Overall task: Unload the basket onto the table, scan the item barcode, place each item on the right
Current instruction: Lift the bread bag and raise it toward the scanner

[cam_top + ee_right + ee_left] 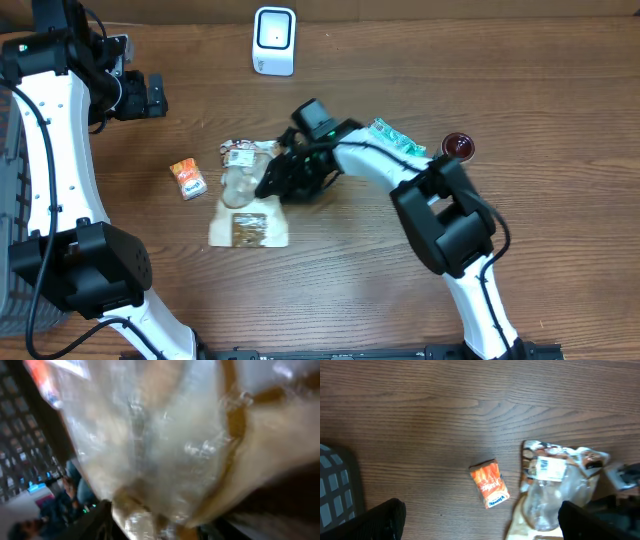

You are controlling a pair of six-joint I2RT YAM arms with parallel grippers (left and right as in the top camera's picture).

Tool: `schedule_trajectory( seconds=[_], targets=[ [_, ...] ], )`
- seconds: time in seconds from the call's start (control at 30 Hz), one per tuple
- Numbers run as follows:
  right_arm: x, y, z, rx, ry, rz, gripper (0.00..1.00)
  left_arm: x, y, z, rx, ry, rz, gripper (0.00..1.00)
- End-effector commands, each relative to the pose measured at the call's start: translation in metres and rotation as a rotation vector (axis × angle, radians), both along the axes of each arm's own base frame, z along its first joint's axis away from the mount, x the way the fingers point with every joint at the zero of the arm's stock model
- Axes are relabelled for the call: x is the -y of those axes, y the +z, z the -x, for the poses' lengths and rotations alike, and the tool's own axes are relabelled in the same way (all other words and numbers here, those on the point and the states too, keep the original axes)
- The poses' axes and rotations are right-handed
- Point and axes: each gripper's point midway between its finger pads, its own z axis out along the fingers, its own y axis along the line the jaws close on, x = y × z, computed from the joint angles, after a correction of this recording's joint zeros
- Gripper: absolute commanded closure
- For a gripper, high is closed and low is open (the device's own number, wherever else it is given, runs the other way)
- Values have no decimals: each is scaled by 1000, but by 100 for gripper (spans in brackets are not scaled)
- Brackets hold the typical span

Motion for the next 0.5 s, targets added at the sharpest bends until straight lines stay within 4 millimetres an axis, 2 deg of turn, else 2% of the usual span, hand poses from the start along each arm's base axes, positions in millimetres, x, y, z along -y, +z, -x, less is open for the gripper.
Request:
schedule_trajectory(
  seconds=[0.0,0.1,0.17,0.33,0.47],
  targets=[
    [24,-55,1,-74,-132,211,64,5,5,1,13,-30,-3,0],
    [26,-56,-8,-58,-160,209,89,5,5,1,13,-30,-3,0],
    [27,-55,-12,-51,-166,202,96,5,5,1,13,-30,-3,0],
    [32,-50,-19,-60,-173,178,96,5,5,1,13,-30,-3,0],
    [37,-24,-30,-1,-135,107,96,5,5,1,13,-30,-3,0]
  ],
)
